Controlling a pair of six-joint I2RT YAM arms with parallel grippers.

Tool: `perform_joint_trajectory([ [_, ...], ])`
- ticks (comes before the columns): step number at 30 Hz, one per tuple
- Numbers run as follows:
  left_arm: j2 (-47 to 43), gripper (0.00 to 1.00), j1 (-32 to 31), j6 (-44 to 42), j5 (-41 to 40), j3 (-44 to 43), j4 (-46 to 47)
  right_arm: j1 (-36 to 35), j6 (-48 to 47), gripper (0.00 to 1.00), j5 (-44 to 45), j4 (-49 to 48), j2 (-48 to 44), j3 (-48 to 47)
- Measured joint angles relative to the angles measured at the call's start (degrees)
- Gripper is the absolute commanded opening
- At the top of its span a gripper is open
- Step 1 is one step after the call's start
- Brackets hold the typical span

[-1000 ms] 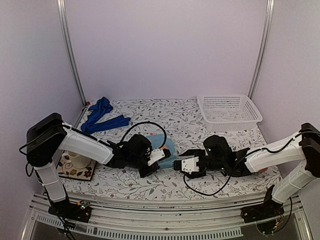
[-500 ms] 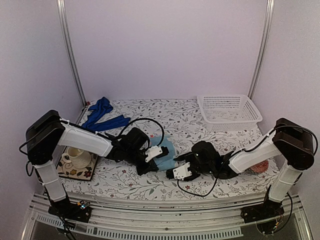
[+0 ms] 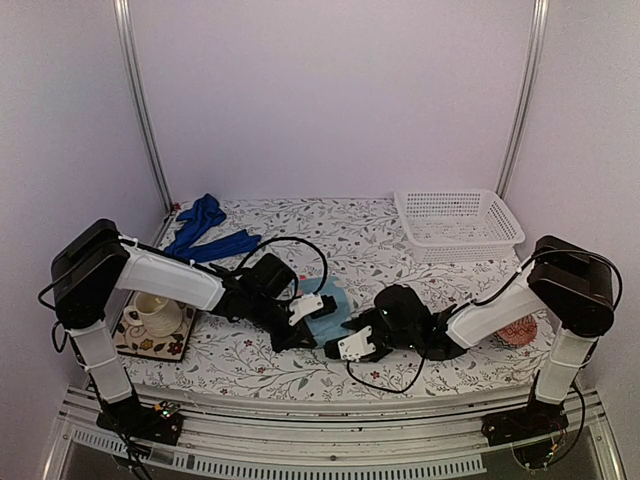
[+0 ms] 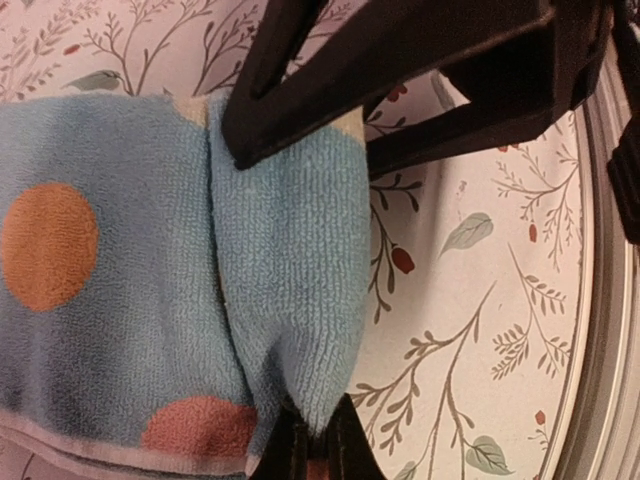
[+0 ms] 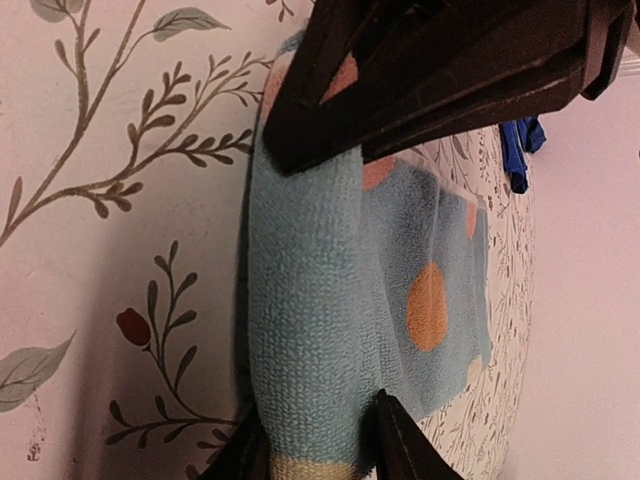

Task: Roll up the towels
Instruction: Roll the towel at the center of the board.

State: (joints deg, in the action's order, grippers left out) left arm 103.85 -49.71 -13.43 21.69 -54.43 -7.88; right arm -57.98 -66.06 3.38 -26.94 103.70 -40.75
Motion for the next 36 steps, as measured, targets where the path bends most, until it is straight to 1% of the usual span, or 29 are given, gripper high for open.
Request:
perform_joint_trajectory([
  [2, 0.0, 0.0, 0.13, 0.0, 0.39, 0.0, -0.09, -0.2, 0.61, 0.21, 0.5, -0.09, 0.42, -0.17],
  [4, 0.0, 0.0, 0.24, 0.0, 0.59, 0.02, -0.09, -0.46, 0.7, 0.09, 0.76, -0.04, 0.66, -0.2],
  [5, 0.0, 0.0, 0.24, 0.02, 0.61, 0.04, -0.07, -0.55, 0.79, 0.05, 0.85, 0.13, 0.76, -0.24],
  [6, 0.0, 0.02, 0.26, 0.02, 0.61, 0.07, -0.04, -0.63, 1.14, 0.04, 0.85, 0.5, 0.83, -0.37],
  [8, -0.22, 0.18, 0.28, 0.11, 0.46, 0.48, 0.28, -0.76, 2.05, 0.03, 0.81, 1.99, 1.05, -1.25],
  [10, -1.22, 0.28, 0.28, 0.63, -0.35, 1.55, 0.66, -0.81, 3.67, 0.03, 0.5, 4.66, 1.29, -2.97],
  [11, -1.79, 0.36, 0.28, 0.66, -0.66, 2.03, 0.7, -0.81, 4.68, 0.03, 0.26, 6.19, 1.38, -3.98],
  [14, -4.26, 0.49, 0.26, 1.18, -2.27, 3.69, 0.85, -0.83, 7.56, 0.02, -1.09, 10.51, 1.4, -6.51],
  [15, -5.38, 0.55, 0.22, 1.64, -2.91, 4.37, 1.14, -0.83, 8.5, 0.02, -1.66, 12.33, 1.42, -7.43],
  [19, -10.25, 0.67, -0.2, 3.02, -6.05, 7.26, 2.93, -0.7, 12.13, 0.02, -4.39, 19.96, 1.95, -11.43],
  [24, -16.06, 0.72, -1.42, 5.14, -11.26, 11.76, 7.06, -0.04, 16.06, 0.02, -8.33, 27.67, 2.73, -15.54],
  [31, -20.04, 0.73, -6.64, 7.21, -20.0, 18.97, 15.32, 1.2, 21.33, 0.02, -15.58, 36.59, 3.32, -19.78],
  [36, -21.7, 0.73, -9.64, 7.41, -23.96, 23.58, 21.18, 2.6, 24.06, 0.03, -22.91, 42.4, 3.37, -21.46],
])
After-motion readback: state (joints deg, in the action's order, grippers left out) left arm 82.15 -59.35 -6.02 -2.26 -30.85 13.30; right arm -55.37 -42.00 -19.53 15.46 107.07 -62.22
